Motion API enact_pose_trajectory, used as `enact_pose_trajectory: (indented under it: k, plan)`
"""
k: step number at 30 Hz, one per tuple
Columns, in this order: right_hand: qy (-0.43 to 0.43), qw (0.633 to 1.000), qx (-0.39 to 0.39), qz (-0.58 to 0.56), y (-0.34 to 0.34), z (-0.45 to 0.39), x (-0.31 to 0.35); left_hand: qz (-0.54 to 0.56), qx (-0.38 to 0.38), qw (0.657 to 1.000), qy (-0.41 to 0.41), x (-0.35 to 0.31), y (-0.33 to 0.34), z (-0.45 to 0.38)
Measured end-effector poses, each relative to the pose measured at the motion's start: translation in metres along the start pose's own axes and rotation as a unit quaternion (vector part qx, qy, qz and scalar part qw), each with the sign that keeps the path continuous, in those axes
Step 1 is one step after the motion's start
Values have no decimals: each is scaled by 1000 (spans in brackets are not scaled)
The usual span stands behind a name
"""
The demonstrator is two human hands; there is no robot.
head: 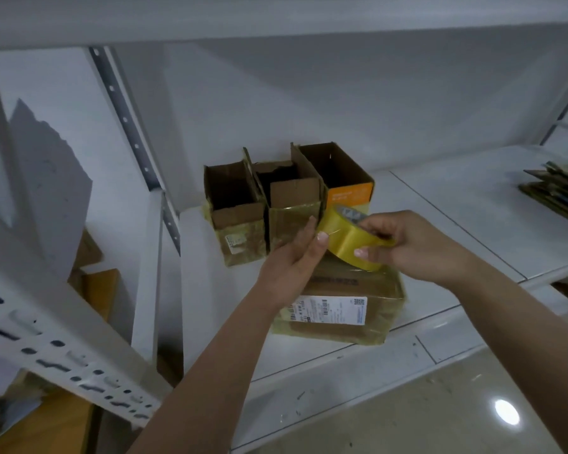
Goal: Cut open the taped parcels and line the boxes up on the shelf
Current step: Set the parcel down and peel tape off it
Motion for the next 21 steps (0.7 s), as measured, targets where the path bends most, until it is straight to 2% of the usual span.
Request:
enact_pose_trajectory:
  k: [6, 9, 12, 13, 16, 18, 21]
  plan:
    - [10, 998, 38, 58, 11, -11, -3, 85, -9, 996, 34, 5, -2, -7]
    - [14, 982, 114, 151, 15, -8, -8, 101, -14, 993, 61, 4, -4, -6]
    - [-9, 970, 115, 214, 1, -7, -1, 127, -42, 988, 81, 4, -10, -4]
    - [-25, 974, 110, 197, -4, -8, 5, 141, -58, 985, 84, 4, -13, -3]
    - [-72, 990, 110, 43, -13, -9, 29, 159, -87, 981, 75, 6, -19, -3]
    - [-62, 990, 116, -46, -12, -12, 30, 167, -91, 979, 74, 8, -21, -3]
    - [-15, 989, 122, -77, -5, -20, 17, 156, -140, 975, 77, 9, -28, 1]
Point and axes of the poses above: each hand's wrist, its own z-axis away from the middle knuckle, its own y-axis out of the palm, x = y × z, the point moved 8 cm from there along -z, towards the middle knuckle, and after that the axes turned 8 degrees about x, right-handed, at the moved point
